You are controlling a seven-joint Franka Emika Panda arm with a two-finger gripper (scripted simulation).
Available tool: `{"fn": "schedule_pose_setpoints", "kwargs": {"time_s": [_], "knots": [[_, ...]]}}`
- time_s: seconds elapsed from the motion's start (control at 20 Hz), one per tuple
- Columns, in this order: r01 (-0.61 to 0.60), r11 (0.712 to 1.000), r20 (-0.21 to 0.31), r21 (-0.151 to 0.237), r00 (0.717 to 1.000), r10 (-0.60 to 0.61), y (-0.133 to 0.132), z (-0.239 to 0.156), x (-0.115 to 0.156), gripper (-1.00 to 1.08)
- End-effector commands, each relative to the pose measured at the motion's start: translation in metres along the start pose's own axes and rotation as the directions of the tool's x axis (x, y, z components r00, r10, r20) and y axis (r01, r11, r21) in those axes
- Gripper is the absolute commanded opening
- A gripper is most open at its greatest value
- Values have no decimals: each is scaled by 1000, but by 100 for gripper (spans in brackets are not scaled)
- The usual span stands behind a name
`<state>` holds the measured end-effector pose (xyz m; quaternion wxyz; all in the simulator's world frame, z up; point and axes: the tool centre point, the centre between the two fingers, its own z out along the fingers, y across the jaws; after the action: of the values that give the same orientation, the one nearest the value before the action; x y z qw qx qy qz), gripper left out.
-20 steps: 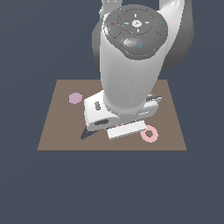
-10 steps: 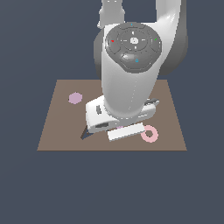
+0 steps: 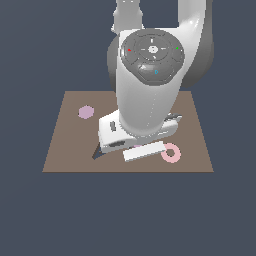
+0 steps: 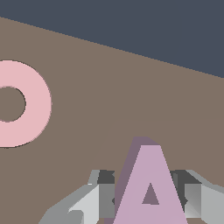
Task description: Insert a designated object into the corresponding slot on a board.
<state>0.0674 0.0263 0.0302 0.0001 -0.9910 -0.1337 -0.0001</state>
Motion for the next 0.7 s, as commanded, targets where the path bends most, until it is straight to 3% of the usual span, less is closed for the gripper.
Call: {"fn": "schedule_pose_setpoints", "kwargs": {"time_s": [0.0, 0.65], "knots": [[0, 1000, 0, 0, 1000, 0, 0, 0, 0, -100], [-46, 999, 1, 0, 999, 46, 5, -3, 2, -100]]}}
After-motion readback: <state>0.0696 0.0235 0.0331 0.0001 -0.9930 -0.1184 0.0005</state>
